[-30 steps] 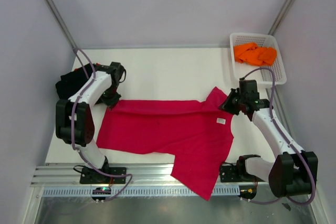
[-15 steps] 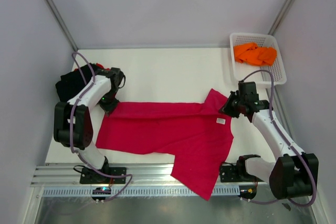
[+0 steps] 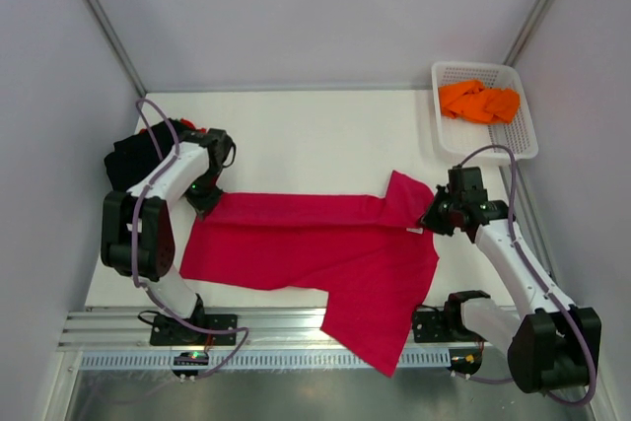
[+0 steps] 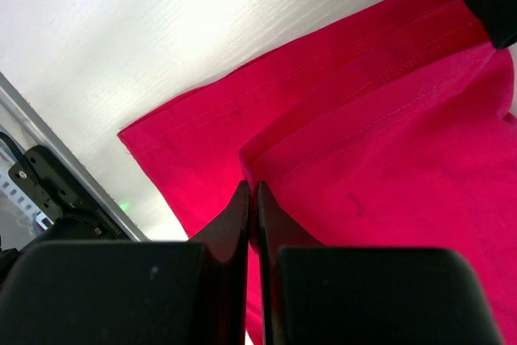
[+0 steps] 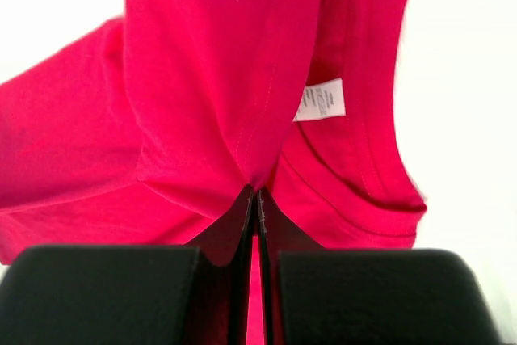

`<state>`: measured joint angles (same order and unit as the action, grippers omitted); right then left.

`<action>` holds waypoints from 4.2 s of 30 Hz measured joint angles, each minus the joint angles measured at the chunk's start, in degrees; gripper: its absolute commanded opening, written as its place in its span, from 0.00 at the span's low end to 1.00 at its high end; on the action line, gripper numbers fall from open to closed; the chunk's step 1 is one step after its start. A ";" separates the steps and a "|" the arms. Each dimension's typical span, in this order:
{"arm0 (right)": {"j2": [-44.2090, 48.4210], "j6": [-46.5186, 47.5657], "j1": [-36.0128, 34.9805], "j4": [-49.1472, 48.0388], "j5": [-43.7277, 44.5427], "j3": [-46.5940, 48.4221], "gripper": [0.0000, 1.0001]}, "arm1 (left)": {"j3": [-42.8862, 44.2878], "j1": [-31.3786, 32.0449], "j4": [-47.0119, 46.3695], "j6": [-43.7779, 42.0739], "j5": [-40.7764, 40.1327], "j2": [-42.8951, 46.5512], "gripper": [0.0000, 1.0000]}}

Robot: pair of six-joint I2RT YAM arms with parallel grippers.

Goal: Fold and stack the t-shirts
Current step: Fold the flattened tshirt in 1/3 of the way

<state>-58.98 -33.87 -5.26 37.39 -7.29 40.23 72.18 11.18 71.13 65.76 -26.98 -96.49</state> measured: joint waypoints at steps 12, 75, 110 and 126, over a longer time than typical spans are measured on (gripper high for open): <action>1.62 -0.48 0.00 1.49 -0.26 -2.67 0.42 | -0.74 -0.02 -0.13 -0.44 0.39 -0.15 0.71; -17.59 -5.70 -0.92 -10.19 13.42 1.84 0.43 | -4.70 1.66 -14.12 -2.21 13.09 -2.49 0.73; -18.69 -6.86 -0.92 -13.86 8.09 -1.81 0.41 | -4.70 1.66 -14.12 -2.99 12.98 -3.54 0.72; -18.88 -5.55 -0.96 -16.46 5.79 -2.01 0.06 | -4.70 1.66 -14.12 -2.95 12.63 -3.54 0.71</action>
<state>-77.87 -39.42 -6.22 20.93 -1.50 38.22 67.48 12.84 57.01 62.81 -14.35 -100.03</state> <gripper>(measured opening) 0.065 0.713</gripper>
